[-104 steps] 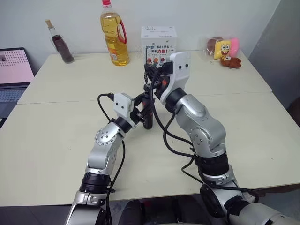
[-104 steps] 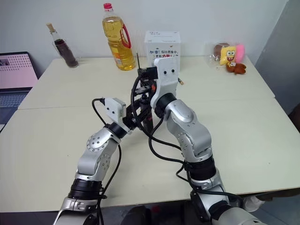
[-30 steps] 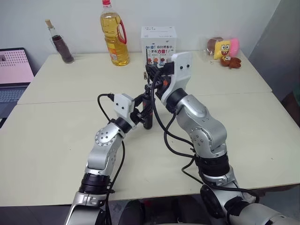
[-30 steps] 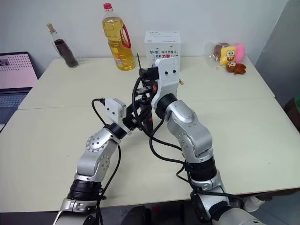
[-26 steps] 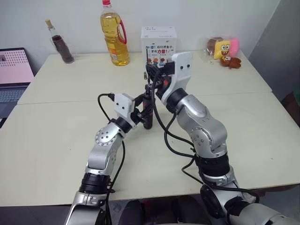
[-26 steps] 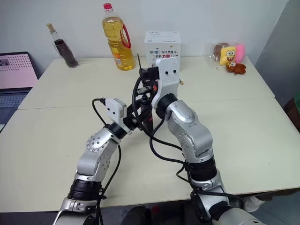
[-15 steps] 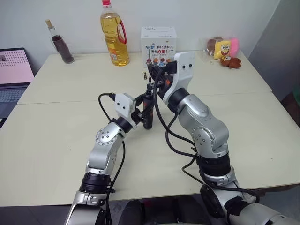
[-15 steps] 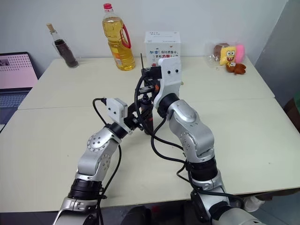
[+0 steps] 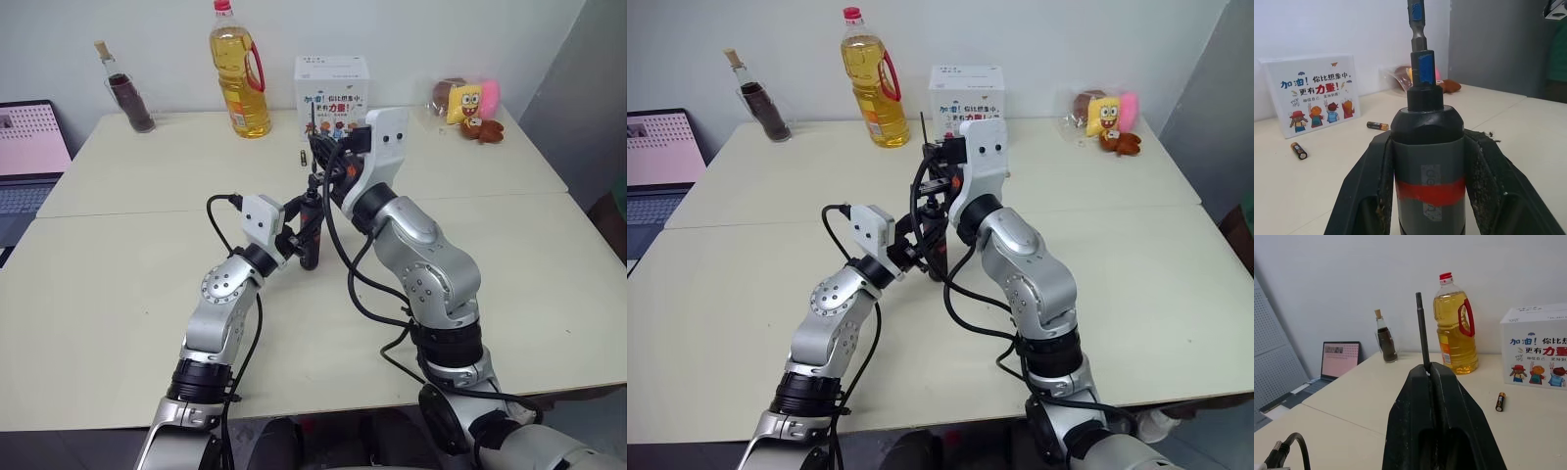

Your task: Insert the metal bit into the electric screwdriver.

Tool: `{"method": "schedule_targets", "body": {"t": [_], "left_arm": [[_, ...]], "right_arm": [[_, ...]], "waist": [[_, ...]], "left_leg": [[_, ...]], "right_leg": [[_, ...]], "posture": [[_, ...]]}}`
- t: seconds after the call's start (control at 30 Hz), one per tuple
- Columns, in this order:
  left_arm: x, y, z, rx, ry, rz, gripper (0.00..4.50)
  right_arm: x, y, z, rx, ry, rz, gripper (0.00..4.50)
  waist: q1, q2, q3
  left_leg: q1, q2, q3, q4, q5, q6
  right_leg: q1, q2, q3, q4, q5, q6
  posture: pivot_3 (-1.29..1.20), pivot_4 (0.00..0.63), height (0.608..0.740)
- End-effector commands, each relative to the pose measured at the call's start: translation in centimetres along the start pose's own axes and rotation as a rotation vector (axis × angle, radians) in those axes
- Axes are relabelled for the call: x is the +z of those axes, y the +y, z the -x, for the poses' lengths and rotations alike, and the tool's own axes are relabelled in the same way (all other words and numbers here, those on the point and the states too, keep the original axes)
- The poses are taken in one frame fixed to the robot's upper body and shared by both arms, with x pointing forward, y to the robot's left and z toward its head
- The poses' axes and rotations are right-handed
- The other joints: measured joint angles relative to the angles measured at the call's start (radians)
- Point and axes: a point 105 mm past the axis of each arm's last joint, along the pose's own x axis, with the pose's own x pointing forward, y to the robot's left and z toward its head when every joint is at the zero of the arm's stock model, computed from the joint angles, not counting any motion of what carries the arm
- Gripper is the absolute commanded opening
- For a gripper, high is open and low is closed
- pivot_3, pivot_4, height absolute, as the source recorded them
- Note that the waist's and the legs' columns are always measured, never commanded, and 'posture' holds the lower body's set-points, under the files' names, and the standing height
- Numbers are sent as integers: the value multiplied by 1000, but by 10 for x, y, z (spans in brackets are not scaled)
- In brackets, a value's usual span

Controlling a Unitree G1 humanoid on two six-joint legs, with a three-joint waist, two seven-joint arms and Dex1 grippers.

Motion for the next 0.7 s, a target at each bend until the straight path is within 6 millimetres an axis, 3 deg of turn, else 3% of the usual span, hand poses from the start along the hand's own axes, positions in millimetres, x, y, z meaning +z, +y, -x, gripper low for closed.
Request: {"method": "schedule_targets", "body": {"t": [0.03, 0.7], "left_arm": [[-33, 12, 14, 62, 138, 0, 1662], [-34, 10, 14, 57, 137, 2, 1662]], "right_arm": [[18, 15, -1, 55, -58, 7, 20], [20, 13, 1, 48, -59, 35, 20]], "waist": [[0, 0, 0], [0, 0, 0]], "left_leg": [[0, 0, 0, 0, 0, 0], [0, 0, 0, 0, 0, 0]], "right_leg": [[0, 0, 0, 0, 0, 0], [0, 0, 0, 0, 0, 0]], "posture": [[0, 150, 740], [0, 150, 740]]}}
